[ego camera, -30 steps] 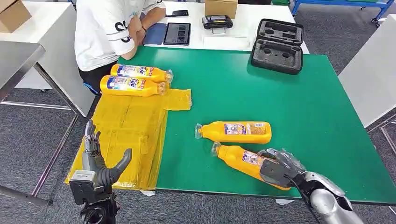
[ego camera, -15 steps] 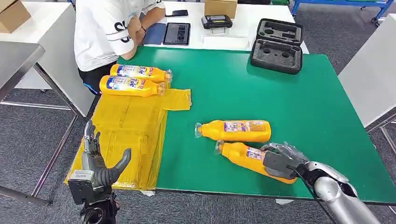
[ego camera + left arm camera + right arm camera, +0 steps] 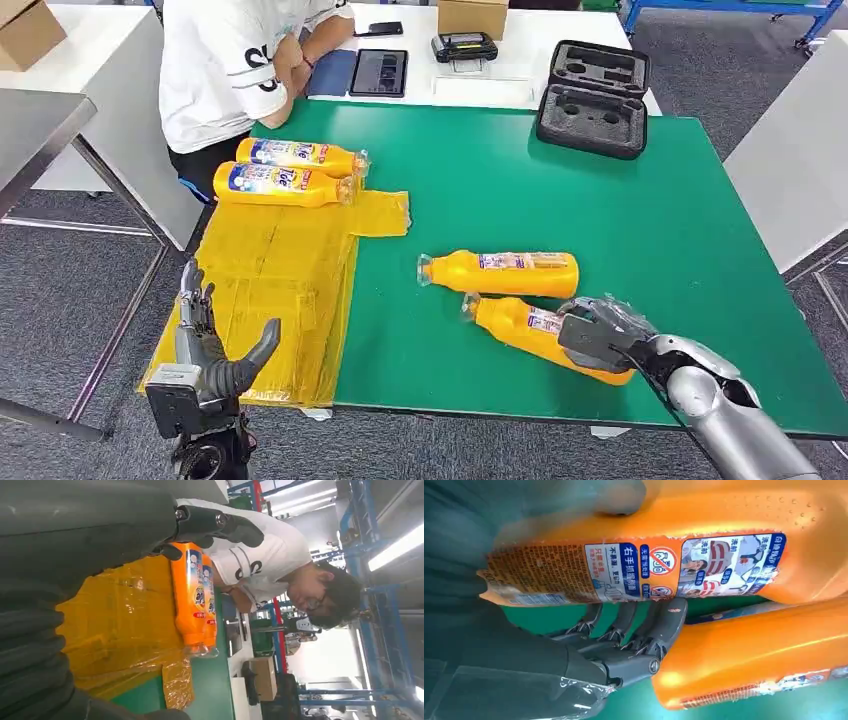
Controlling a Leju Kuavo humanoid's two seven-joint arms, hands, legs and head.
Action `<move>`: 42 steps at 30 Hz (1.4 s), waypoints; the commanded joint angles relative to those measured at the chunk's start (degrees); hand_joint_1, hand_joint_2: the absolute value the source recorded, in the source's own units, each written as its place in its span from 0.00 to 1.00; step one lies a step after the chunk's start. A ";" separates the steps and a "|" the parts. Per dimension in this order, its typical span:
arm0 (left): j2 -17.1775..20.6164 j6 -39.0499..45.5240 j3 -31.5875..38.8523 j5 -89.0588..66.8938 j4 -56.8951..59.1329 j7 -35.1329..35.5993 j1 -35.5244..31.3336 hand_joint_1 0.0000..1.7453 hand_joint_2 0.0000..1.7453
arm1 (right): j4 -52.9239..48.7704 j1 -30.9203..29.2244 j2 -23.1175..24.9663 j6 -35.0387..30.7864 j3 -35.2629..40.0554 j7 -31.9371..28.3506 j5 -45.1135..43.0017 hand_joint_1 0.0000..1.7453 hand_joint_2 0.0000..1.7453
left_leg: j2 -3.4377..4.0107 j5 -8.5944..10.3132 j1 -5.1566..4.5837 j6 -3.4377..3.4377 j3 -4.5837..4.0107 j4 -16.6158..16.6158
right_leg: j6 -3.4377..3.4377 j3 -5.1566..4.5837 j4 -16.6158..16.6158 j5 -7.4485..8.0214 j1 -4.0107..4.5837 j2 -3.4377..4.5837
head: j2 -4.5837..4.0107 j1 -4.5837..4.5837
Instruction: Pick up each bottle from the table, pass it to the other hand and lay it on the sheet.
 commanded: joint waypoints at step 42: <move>-0.28 -1.33 1.27 0.74 1.40 -1.09 0.97 0.00 1.00 | -7.18 6.60 8.23 -13.10 -4.23 -12.23 4.35 1.00 1.00 | 0.17 -0.17 0.08 -0.12 0.13 -0.05 | -0.14 0.11 -0.04 -0.08 0.09 0.15 | 0.00 0.02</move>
